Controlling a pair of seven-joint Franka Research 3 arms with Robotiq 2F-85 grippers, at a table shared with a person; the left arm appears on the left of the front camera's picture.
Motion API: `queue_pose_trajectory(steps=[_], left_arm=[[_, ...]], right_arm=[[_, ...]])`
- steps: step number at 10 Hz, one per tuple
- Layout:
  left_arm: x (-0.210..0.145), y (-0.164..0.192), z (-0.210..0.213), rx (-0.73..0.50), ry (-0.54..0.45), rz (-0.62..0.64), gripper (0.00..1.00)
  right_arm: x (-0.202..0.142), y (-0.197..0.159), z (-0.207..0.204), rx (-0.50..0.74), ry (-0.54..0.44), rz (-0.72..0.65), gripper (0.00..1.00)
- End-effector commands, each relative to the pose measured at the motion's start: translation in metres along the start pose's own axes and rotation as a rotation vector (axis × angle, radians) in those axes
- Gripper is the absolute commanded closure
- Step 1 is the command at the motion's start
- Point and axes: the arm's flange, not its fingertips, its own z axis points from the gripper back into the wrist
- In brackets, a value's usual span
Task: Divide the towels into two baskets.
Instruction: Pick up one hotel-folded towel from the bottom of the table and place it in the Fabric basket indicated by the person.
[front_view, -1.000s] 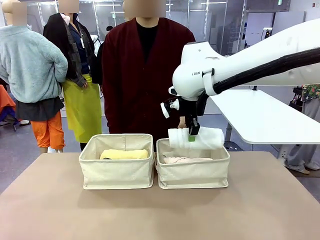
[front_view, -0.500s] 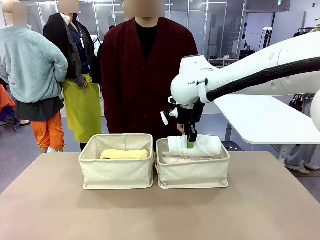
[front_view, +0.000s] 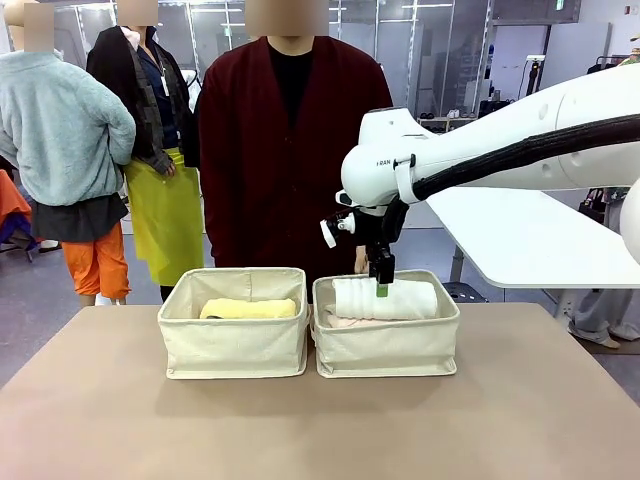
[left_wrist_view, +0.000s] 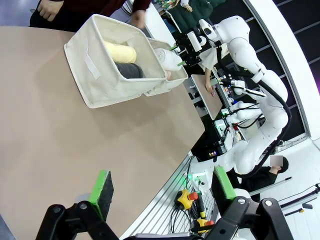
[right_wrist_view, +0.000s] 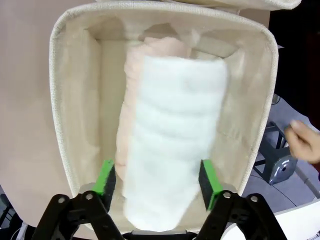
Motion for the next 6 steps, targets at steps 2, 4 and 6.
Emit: queue_pose_trajectory(steps=[2,4,6], left_arm=[[-0.003,-0.004,0.004,-0.002,0.011,-0.006,0.00],[-0.003,-0.004,0.004,-0.002,0.011,-0.006,0.00],[-0.003,-0.004,0.004,-0.002,0.011,-0.006,0.00]], right_arm=[[-0.001,0.008,0.005,0.007,-0.002,0.005,0.00],[0.000,0.013,0.008,-0.001,-0.011,-0.003,0.00],[0.003,0.002,0.002,-0.001,-0.003,0.005,0.00]])
